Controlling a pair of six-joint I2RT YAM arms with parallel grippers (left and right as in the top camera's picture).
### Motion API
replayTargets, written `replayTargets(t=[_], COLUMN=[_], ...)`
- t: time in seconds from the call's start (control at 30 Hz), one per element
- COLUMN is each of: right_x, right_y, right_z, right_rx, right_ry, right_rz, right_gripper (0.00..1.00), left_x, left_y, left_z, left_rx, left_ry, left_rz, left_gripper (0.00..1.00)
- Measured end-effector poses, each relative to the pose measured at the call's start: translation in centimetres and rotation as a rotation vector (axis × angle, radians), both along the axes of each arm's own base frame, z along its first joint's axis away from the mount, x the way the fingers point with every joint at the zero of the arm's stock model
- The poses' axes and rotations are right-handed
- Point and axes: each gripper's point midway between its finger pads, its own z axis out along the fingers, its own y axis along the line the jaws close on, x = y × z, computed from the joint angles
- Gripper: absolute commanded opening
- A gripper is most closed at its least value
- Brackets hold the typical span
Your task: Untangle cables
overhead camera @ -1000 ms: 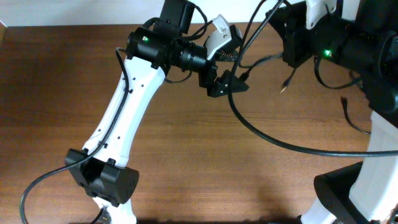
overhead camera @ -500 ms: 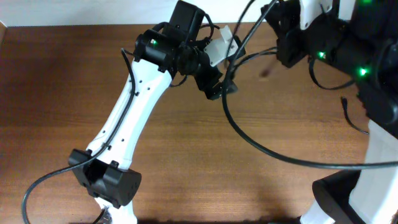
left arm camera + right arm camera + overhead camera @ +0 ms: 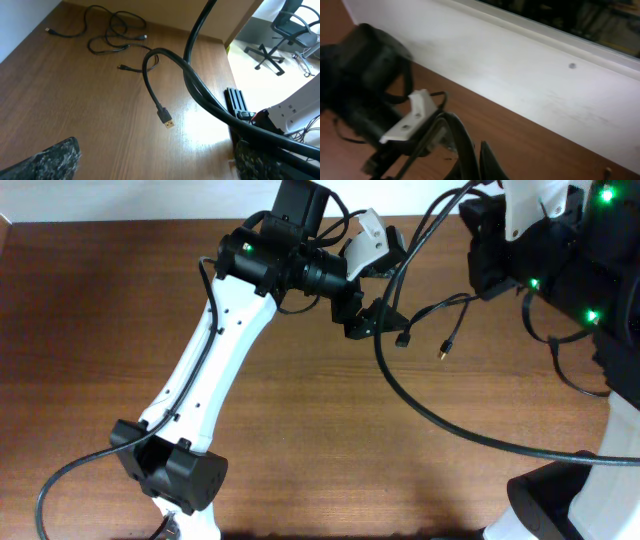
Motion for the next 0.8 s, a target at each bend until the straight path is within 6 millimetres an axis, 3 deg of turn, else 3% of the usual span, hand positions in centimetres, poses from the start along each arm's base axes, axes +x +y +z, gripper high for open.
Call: replayTargets(t=[0.13,0.43,0.5,0.57,0.8], right_x=[0.6,0.7,0.7,0.7,0.5], right_y=[-1.7,-2.3,-2.5,-2.5,-2.6], right_z=[0.0,-0.2,-0.2,-0.3,-0.7], right_rx=[-0.052,-0.075,-0.085,-0.089,-0.099], right_ry=[-0.019,-0.016,-0.018,-0.016,0.0], right_rz=[-0.093,-0.116,-0.128,-0.126,-0.124], right_gripper=[0.04,0.04,0.04,0.04,0.04], left_x=[-0.3,-0.2,0.0,0.3,0.2], left_y=[-0.1,-0.2,0.1,1.0,0.8], left_z=[0.3,0.7,2.6,6.0,7.3], left_rx=[-0.019,-0.029,-0.053,-0.09,-0.115], left_ry=[0.008,-0.001,-0.03,-0.079,-0.075], left_rz=[-0.016,-0.017,-0.002,0.037,0.058], left_gripper=[0.99,0.99,0.98,0.97,0.95])
